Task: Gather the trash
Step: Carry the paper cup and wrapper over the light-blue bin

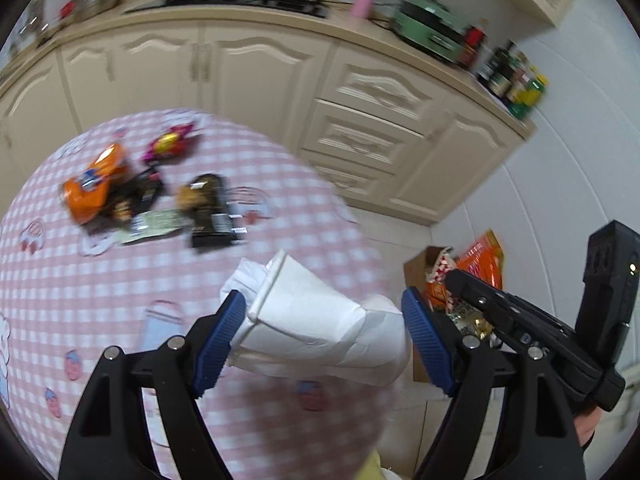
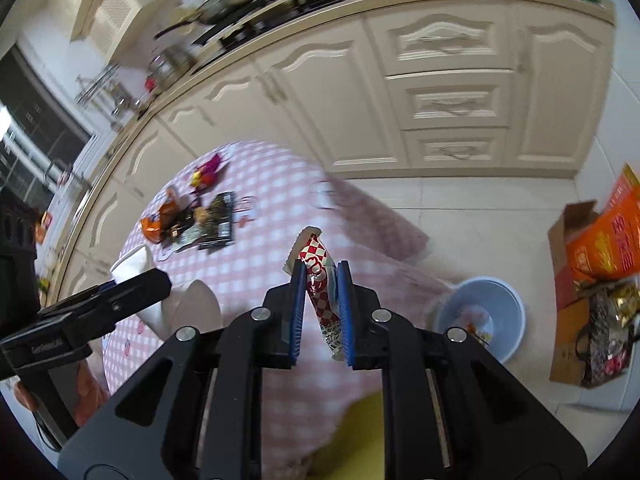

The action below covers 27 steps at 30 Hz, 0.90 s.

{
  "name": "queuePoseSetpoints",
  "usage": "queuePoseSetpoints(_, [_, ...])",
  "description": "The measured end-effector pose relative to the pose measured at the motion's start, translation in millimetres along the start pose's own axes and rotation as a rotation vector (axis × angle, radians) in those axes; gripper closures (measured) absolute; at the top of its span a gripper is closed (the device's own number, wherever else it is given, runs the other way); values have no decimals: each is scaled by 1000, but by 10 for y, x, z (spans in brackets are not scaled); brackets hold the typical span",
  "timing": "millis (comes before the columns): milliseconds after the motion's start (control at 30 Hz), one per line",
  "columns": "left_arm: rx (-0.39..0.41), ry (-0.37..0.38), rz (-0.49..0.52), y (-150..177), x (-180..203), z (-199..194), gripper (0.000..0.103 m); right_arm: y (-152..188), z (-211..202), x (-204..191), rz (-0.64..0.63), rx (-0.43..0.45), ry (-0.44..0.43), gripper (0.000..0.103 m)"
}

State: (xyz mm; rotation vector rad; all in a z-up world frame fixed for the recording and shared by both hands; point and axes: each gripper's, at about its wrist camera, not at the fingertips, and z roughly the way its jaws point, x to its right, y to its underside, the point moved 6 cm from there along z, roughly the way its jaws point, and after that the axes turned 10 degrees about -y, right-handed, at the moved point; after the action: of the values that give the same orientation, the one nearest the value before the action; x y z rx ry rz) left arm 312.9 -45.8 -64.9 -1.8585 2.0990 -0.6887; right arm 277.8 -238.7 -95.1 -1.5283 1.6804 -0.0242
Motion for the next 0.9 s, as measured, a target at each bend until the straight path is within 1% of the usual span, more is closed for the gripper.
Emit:
queuePoseSetpoints(200, [-20, 42, 124, 114, 796, 71, 24, 82, -385, 556, 93, 49, 39, 87])
queuePoseSetpoints(333, [-44, 51, 203, 199, 1301, 195, 24, 171, -648, 957, 161, 84, 66, 87])
queuePoseSetpoints(500, [-81, 67, 282, 281, 1815, 380, 24, 340, -883, 1453, 253, 105, 111, 87])
queuePoseSetpoints(633, [-114, 73, 337, 368, 2152, 540, 24, 495, -1060, 1820, 326, 123, 146, 87])
queuePoseSetpoints(733, [-124, 57, 373, 407, 2377, 676, 24, 588, -1172, 2013, 360, 135, 166, 86])
queuePoseSetpoints(867, [-130, 50, 382, 404, 2566, 858, 22, 680, -1250, 2243, 397, 137, 192, 86])
queuePoseSetpoints(900, [-132, 33, 386, 397, 2604, 938, 22, 695, -1250, 2278, 404, 136, 195, 87])
